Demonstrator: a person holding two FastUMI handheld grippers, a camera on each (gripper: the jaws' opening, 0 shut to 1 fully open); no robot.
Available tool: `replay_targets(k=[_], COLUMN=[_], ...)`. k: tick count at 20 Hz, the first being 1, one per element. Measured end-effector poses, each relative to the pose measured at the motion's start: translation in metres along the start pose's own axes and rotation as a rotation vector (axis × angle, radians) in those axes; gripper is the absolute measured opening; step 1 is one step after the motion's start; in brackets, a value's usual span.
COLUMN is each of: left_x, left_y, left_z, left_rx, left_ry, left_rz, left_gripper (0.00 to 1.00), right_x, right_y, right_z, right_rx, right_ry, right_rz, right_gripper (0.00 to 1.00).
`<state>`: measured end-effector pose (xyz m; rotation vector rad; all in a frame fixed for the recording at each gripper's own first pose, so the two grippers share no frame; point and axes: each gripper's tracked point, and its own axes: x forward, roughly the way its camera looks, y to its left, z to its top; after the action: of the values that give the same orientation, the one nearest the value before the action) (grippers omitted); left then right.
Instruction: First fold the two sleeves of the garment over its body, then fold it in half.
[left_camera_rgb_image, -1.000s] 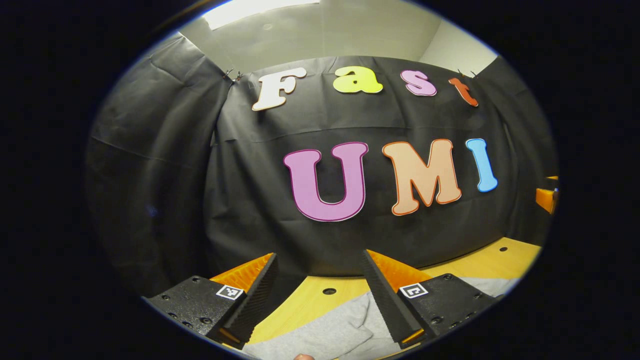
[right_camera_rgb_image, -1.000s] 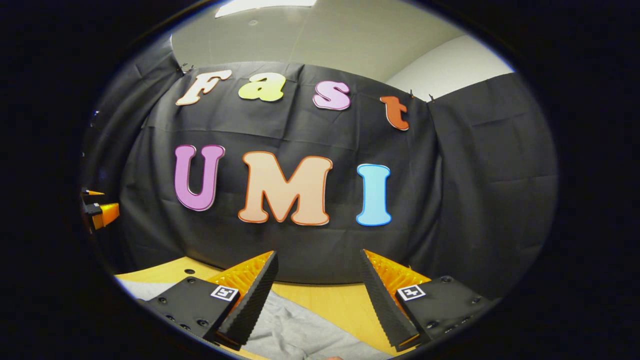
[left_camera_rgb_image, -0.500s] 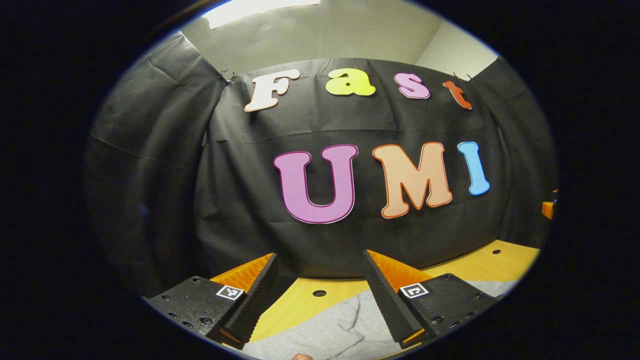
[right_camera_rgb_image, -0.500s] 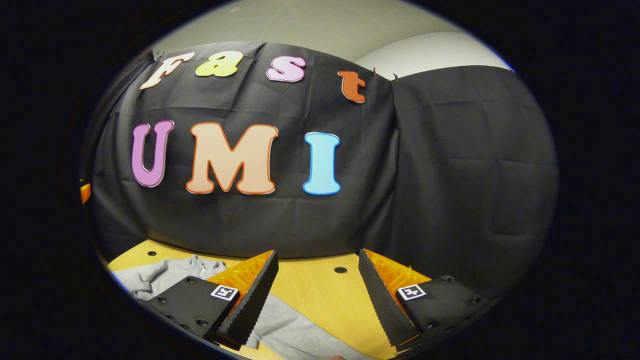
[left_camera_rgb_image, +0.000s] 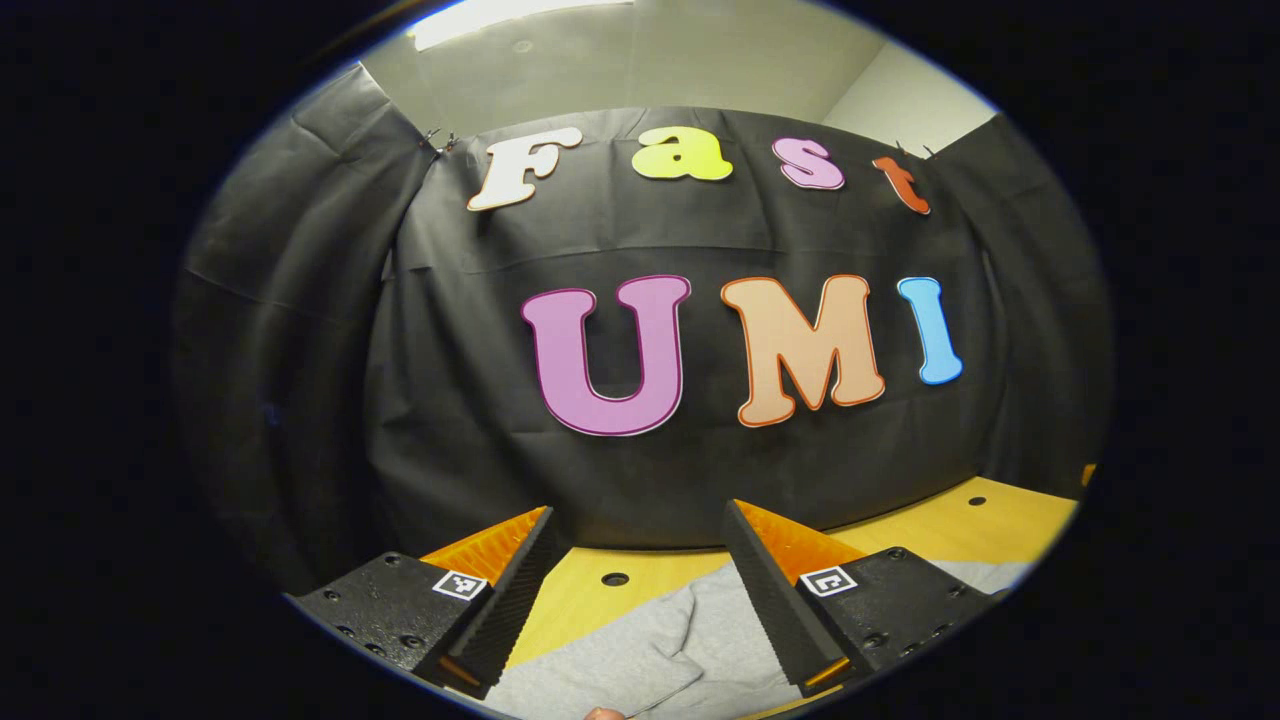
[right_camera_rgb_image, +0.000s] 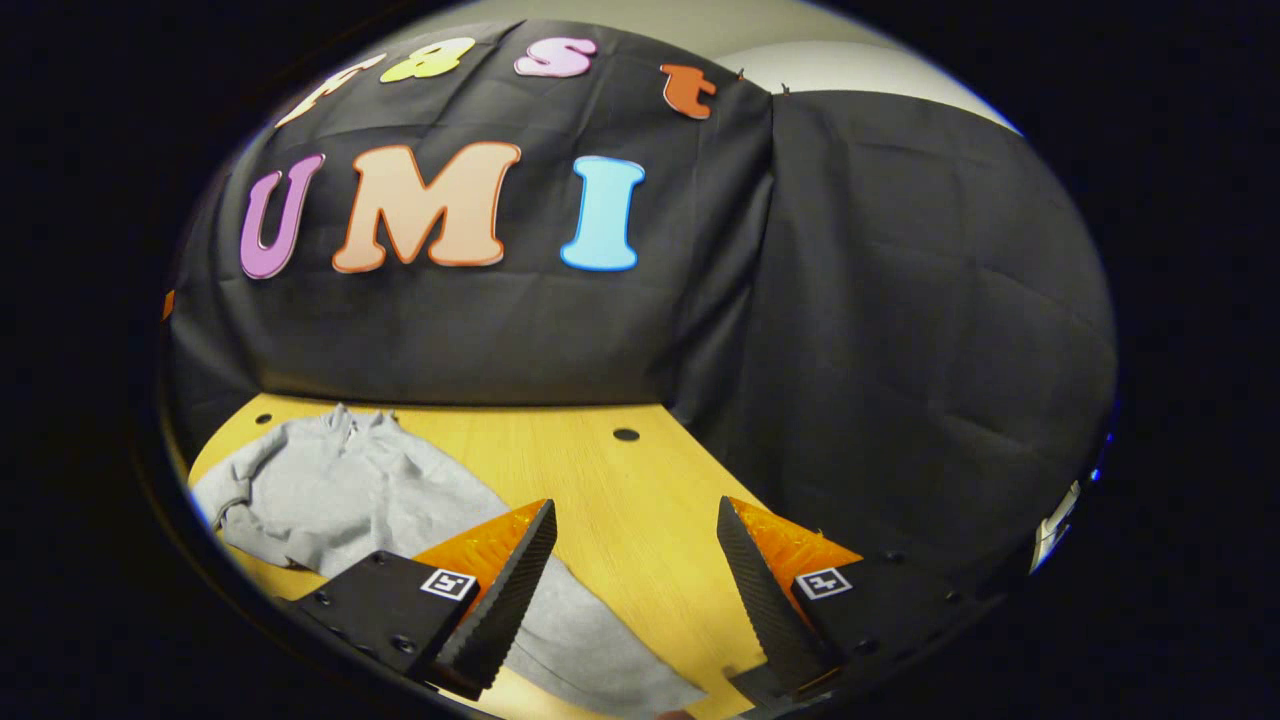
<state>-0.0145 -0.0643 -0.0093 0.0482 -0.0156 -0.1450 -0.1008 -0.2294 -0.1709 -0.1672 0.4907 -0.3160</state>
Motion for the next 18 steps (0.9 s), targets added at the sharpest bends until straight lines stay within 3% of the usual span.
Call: replay_targets(k=[5,10,18], left_x=[0.006,0.01,0.013], left_y=[-0.01,-0.017,-0.038], left_z=[-0.001,-0.008,-0.007], left_rx=[0.002,0.001,0.018], left_ry=[0.006,0.027,0.036], left_rz=[-0.022,-0.031,-0.051], left_gripper=[0.97,0.97,1.0], right_x=[0.002,-0.004,-0.016], right_y=[-0.013,-0.015,-0.014], right_z=[-0.068,-0.138,-0.199], right_rx=[-0.044,0.013,0.002], right_ry=[0.155,0.363,0.553], right_rz=[-0.005,0.026,0.067], right_gripper=[1.0,1.0,1.0])
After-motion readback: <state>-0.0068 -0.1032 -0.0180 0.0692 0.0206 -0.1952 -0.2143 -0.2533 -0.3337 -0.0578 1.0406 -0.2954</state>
